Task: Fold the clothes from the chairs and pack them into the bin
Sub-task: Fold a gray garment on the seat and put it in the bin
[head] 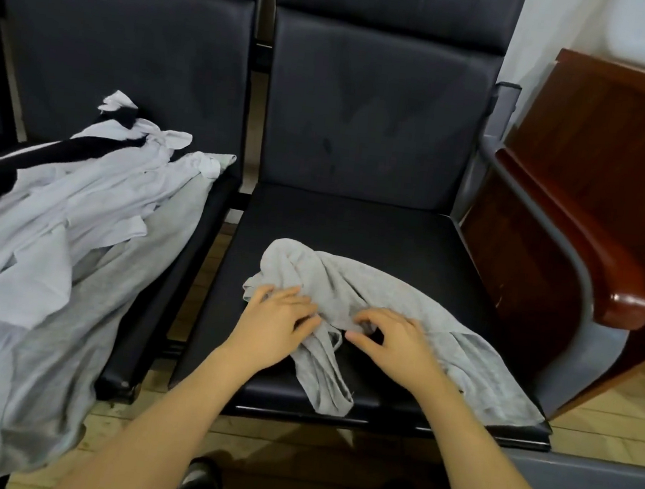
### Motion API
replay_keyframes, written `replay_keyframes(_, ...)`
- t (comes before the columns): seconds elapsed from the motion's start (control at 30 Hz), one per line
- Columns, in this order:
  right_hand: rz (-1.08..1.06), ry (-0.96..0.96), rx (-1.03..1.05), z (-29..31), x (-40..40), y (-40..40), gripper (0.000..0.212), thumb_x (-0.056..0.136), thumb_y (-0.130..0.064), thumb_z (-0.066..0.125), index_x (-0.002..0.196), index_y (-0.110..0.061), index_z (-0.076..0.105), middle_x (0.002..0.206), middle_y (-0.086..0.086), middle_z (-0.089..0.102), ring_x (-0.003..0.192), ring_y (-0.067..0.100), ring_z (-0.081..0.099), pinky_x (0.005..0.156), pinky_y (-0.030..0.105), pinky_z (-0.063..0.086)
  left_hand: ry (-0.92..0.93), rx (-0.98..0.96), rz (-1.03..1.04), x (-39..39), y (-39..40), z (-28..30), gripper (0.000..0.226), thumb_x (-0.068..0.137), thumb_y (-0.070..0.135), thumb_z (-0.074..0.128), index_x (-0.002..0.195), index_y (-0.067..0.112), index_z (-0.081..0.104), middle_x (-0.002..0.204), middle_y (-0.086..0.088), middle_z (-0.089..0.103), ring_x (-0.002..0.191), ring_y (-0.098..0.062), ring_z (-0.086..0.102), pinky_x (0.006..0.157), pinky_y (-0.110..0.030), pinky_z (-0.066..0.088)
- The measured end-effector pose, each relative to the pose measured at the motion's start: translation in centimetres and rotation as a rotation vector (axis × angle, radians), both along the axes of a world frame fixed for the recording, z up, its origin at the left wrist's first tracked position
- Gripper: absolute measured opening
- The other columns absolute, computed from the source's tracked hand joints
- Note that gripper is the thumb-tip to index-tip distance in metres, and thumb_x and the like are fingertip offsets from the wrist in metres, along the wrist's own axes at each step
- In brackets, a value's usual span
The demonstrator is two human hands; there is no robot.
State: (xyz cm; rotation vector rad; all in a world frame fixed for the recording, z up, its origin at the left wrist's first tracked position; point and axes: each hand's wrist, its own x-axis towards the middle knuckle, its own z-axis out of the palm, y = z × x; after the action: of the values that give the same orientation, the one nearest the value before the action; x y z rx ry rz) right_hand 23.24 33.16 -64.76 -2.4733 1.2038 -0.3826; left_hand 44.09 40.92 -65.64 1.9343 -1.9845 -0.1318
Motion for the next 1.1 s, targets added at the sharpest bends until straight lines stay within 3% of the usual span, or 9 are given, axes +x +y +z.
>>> replay_keyframes(0.1, -0.018, 0.049, -0.07, -0.2, -0.7, 0.2, 0.037, 0.089, -0.057, 0.051, 0.119, -0.036, 0.055, 0.12, -0.023, 0.053, 0.116, -0.002, 0.045, 0.101, 0.023, 0.022, -0.013, -0.064, -0.04, 0.5, 1.0, -0.2, 0.072, 0.08, 0.064, 0.013, 0.116, 0.031, 0.066, 0.129, 0.011, 0.059, 0.134, -0.008, 0.038, 0.108, -0.026, 0.005)
replay_keyframes(0.27, -0.023, -0.017, -0.108, -0.2, -0.6, 0.2, 0.013, 0.091, -0.04, 0.058, 0.099, -0.033, 0.066, 0.106, -0.026, 0.056, 0.108, -0.004, 0.049, 0.092, 0.022, 0.014, -0.031, -0.293, 0.018, 0.5, 0.5, -0.4, 0.046, 0.087, 0.054, 0.037, 0.079, 0.026, 0.073, 0.077, 0.011, 0.069, 0.08, -0.01, 0.066, 0.095, -0.026, 0.031)
replay_keyframes(0.4, -0.079, -0.283, 0.01, 1.3, -1.2, -0.7, 0.012, 0.09, -0.028, 0.063, 0.086, -0.023, 0.073, 0.086, -0.013, 0.07, 0.085, 0.002, 0.06, 0.101, 0.034, 0.033, 0.005, -0.334, -0.018, -0.9, -0.6, 0.0, 0.04, 0.087, 0.049, 0.045, 0.102, 0.022, 0.07, 0.101, 0.01, 0.069, 0.09, -0.01, 0.065, 0.09, -0.022, 0.028)
replay_keyframes(0.47, -0.085, -0.465, 0.006, 2.4, -1.8, -0.8, 0.012, 0.089, -0.021, 0.064, 0.092, -0.018, 0.075, 0.086, -0.017, 0.07, 0.088, -0.001, 0.063, 0.095, 0.027, 0.042, 0.021, -0.356, -0.069, -1.6, -1.2, 0.0, 0.043, 0.087, 0.049, 0.045, 0.11, 0.021, 0.068, 0.109, 0.011, 0.068, 0.1, -0.005, 0.06, 0.094, -0.022, 0.024)
replay_keyframes(0.6, -0.13, -0.688, 0.058, 4.1, -2.9, -0.7, 0.018, 0.093, -0.012, 0.057, 0.102, -0.019, 0.071, 0.101, -0.009, 0.069, 0.097, -0.002, 0.061, 0.087, 0.013, 0.045, 0.085, -0.391, -0.092, -2.4, -2.0, 0.1, 0.04, 0.086, 0.047, 0.048, 0.112, 0.023, 0.066, 0.093, 0.016, 0.067, 0.091, 0.001, 0.056, 0.094, -0.019, 0.022)
replay_keyframes(0.73, -0.226, -0.815, 0.174, 4.3, -3.8, -0.9, 0.024, 0.095, -0.006, 0.053, 0.099, -0.022, 0.069, 0.096, 0.004, 0.066, 0.071, -0.001, 0.059, 0.07, 0.012, 0.048, 0.118, -0.408, -0.101, -2.9, -2.6, -0.3, 0.026, 0.085, 0.039, 0.051, 0.091, 0.024, 0.071, 0.079, 0.019, 0.063, 0.078, -0.003, 0.059, 0.089, -0.019, 0.024)
replay_keyframes(0.8, -0.222, -0.805, 0.217, 4.2, -4.1, -0.9, 0.021, 0.093, -0.008, 0.056, 0.102, -0.023, 0.068, 0.102, 0.004, 0.065, 0.078, -0.002, 0.06, 0.073, 0.011, 0.048, 0.193, -0.384, -0.094, -3.2, -2.6, -0.3, 0.016, 0.087, 0.03, 0.058, 0.086, 0.023, 0.072, 0.074, 0.022, 0.058, 0.075, 0.001, 0.056, 0.088, -0.021, 0.026)
replay_keyframes(0.97, -0.225, -0.751, 0.175, 3.9, -4.4, -0.5, 0.014, 0.091, -0.011, 0.061, 0.096, -0.018, 0.072, 0.1, 0.002, 0.065, 0.087, -0.001, 0.061, 0.076, 0.011, 0.047, 0.178, -0.422, 0.081, -2.3, -1.9, 0.2, 0.033, 0.092, 0.037, 0.045, 0.112, 0.02, 0.065, 0.112, 0.011, 0.058, 0.102, -0.002, 0.051, 0.094, -0.032, 0.034)
replay_keyframes(1.1, -0.245, -0.691, 0.121, 3.1, -3.4, -0.3, 0.023, 0.089, -0.007, 0.062, 0.085, -0.028, 0.068, 0.093, -0.002, 0.061, 0.079, 0.01, 0.061, 0.073, 0.023, 0.051, 0.217, -0.139, 0.418, 0.5, -1.1, -0.1, 0.042, 0.1, 0.032, 0.039, 0.139, 0.015, 0.041, 0.141, -0.001, 0.046, 0.128, -0.017, 0.043, 0.107, -0.036, 0.024)
